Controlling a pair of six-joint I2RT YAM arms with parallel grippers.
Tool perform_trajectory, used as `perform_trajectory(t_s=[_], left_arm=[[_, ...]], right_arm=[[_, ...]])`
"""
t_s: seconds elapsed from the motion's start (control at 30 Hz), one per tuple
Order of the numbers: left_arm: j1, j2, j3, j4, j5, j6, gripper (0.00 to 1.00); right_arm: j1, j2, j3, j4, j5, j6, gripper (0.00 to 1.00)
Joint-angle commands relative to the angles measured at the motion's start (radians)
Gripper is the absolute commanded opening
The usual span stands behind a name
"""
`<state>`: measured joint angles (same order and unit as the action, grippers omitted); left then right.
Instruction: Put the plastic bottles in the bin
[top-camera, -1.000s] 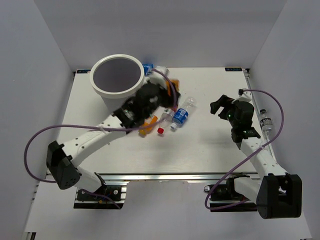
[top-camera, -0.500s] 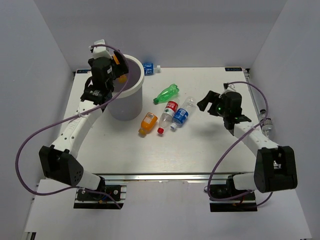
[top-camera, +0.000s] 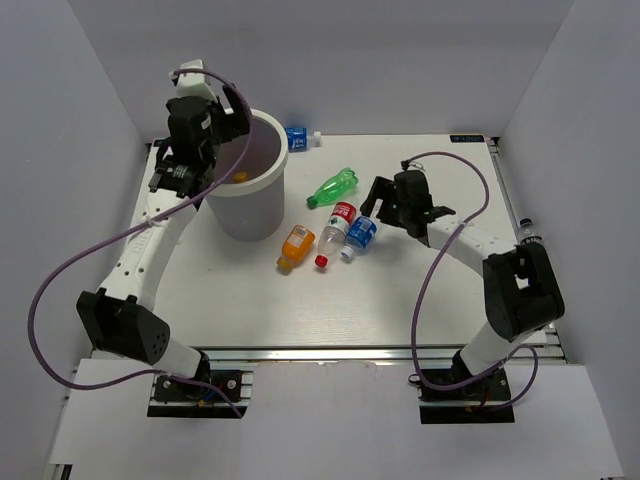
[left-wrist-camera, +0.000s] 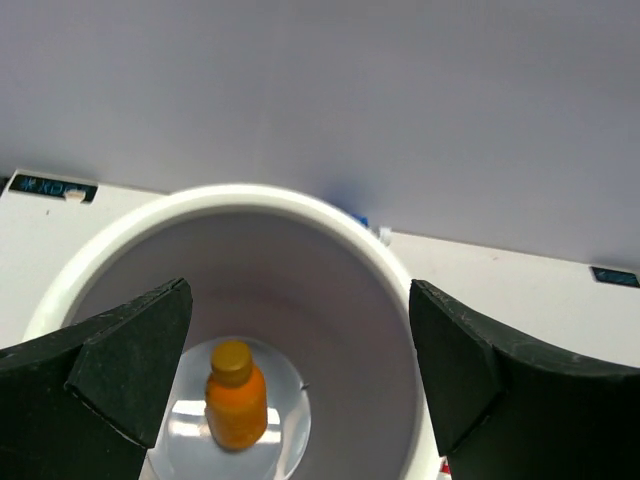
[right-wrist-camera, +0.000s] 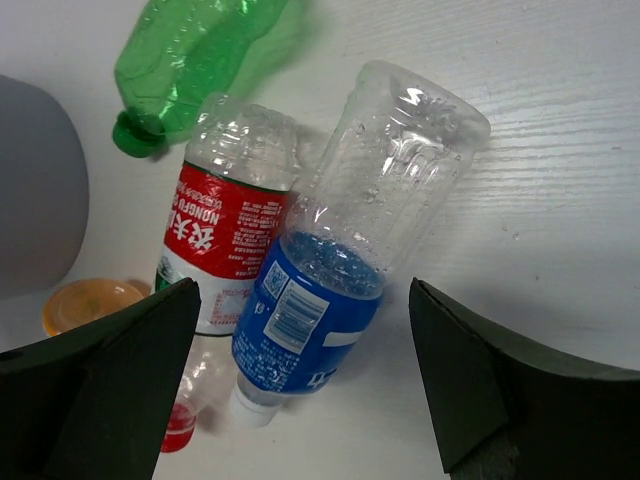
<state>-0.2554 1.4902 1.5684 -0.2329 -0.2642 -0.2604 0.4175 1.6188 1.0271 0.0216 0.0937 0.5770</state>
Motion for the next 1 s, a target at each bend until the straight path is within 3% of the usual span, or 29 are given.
perform_trajectory(t_s=[0.0,0.37,0.53,0.63,0.7,0.8,0.83,0.97], left_arm=[[-0.001,-0.065,0.048,-0.034,0.052,0.026,0.98],[-0.002,-0.177,-0.128,0.009,0.26,-0.033,0.98],[-0.002,-0.232,-0.179,0.029,0.244,-0.043,0.98],[-0.004,-0.245,-0.197,0.033,0.309,-0.043,0.98],[-0.005,-0.249,-0.208,0.03,0.313,-0.053,0.98],[-0.007,-0.269,-0.232,0.03,0.306,-0.059,0.98],[-0.007,-0.286,-0.241,0.032,0.301,-0.063,0.98],[-0.008,-0.344,-0.291,0.03,0.28,-0.069,0.98]], right_arm=[[0.03,0.073,0.073,-0.057,0.089,0.067,0.89],[0.043,0.22,0.093,-0.032,0.113,0.179,0.89],[0.043,0.217,0.079,-0.02,0.115,0.178,0.89],[0.043,0.184,0.047,0.04,0.109,0.165,0.89],[0.041,0.162,0.027,0.067,0.118,0.147,0.82],[0.04,0.142,0.013,0.064,0.139,0.13,0.62],[0.035,0.127,0.008,0.066,0.143,0.129,0.51],[0.021,0.057,0.005,0.074,0.143,0.075,0.42]])
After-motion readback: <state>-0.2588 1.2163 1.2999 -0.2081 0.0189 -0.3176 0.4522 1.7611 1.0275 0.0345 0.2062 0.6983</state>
